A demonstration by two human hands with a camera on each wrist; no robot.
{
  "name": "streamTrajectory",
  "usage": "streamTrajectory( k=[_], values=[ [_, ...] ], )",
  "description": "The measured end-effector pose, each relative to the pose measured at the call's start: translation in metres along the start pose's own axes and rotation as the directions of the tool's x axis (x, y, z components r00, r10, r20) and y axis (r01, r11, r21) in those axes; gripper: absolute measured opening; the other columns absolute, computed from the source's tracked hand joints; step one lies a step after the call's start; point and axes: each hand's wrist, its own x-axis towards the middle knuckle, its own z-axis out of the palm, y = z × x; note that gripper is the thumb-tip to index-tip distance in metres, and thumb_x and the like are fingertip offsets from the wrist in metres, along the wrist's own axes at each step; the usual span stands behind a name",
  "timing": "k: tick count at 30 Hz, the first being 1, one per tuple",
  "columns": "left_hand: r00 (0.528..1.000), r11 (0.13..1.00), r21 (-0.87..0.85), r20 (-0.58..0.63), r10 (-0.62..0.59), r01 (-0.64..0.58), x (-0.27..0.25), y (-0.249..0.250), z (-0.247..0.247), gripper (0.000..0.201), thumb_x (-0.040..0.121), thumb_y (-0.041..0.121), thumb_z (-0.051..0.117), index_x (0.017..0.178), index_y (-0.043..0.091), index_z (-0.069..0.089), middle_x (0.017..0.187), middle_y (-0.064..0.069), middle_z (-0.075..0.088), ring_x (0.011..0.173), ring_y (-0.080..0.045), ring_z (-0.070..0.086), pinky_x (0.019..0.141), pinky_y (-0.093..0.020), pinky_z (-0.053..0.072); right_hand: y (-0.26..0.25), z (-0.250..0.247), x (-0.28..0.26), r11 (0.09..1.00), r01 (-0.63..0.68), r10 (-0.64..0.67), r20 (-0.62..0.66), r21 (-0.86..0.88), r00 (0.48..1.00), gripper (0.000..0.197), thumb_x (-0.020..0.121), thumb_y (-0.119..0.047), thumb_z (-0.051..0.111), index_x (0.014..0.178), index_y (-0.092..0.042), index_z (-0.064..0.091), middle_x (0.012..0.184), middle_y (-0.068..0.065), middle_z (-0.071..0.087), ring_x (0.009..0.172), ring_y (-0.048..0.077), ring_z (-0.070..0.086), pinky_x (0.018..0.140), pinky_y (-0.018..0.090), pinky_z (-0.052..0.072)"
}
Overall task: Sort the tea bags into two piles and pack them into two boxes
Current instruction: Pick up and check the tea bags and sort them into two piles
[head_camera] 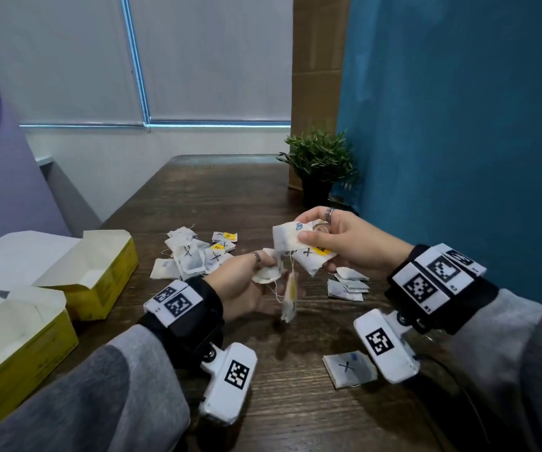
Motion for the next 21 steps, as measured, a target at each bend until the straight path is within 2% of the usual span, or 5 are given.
streamTrajectory(
  k=[2,4,10,17,21],
  values=[
    [0.996,0.998,-0.044,0.073,-0.042,0.045,-0.006,-0.001,-0.003,0.036,0.086,0.020,0.041,0.118,0.012,0.056,0.108,-0.015,0.063,0.094,-0.032,0.060,0.094,-0.055,0.042,0.002,0.001,0.001,1.000,-0.010,0.010,-0.012,0.010,1.000,0.009,0.090,-0.015,0.060,0.096,-0.022,0.057,0.066,0.003,0.050,0.053,0.011,0.048,0.037,0.016,0.041],
    [0.993,0.996,-0.041,0.093,-0.077,0.081,-0.013,0.000,-0.005,0.035,0.083,0.031,0.048,0.108,0.008,0.056,0.088,-0.012,0.067,0.067,-0.025,0.064,0.085,-0.056,0.048,0.004,0.001,0.000,1.000,-0.020,0.020,-0.022,-0.002,1.000,0.009,0.090,-0.015,0.060,0.094,-0.022,0.058,0.064,0.003,0.049,0.050,0.010,0.047,0.037,0.017,0.040],
    [0.989,0.993,-0.058,0.116,-0.096,0.103,-0.020,0.008,-0.003,0.064,0.072,0.067,0.046,0.104,0.014,0.062,0.085,-0.009,0.062,0.063,-0.020,0.064,0.049,-0.025,0.053,0.006,0.009,-0.001,0.998,-0.014,0.012,-0.030,-0.068,0.999,0.014,0.086,-0.017,0.066,0.098,-0.021,0.060,0.066,0.002,0.051,0.045,0.004,0.048,0.038,0.016,0.038],
    [0.982,0.990,-0.046,-0.138,0.129,-0.136,-0.016,0.006,0.001,0.012,0.089,0.015,0.057,0.098,0.009,0.062,0.071,-0.004,0.065,0.054,-0.008,0.061,0.038,-0.015,0.040,0.006,0.014,-0.010,0.991,-0.090,0.071,0.179,0.102,0.981,0.041,0.086,0.001,0.061,0.125,-0.005,0.049,0.086,0.005,0.066,0.063,0.007,0.064,0.047,0.018,0.048],
    [0.955,0.985,-0.028,-0.252,0.158,-0.170,-0.019,0.012,-0.012,0.015,0.089,0.013,0.058,0.104,0.008,0.058,0.070,-0.006,0.060,0.048,-0.008,0.061,0.037,-0.015,0.040,0.004,0.005,-0.018,0.970,0.107,-0.120,-0.048,-0.220,0.992,0.041,0.073,0.004,0.075,0.102,-0.020,0.060,0.087,0.000,0.062,0.079,0.017,0.059,0.070,0.028,0.052]
  ],
)
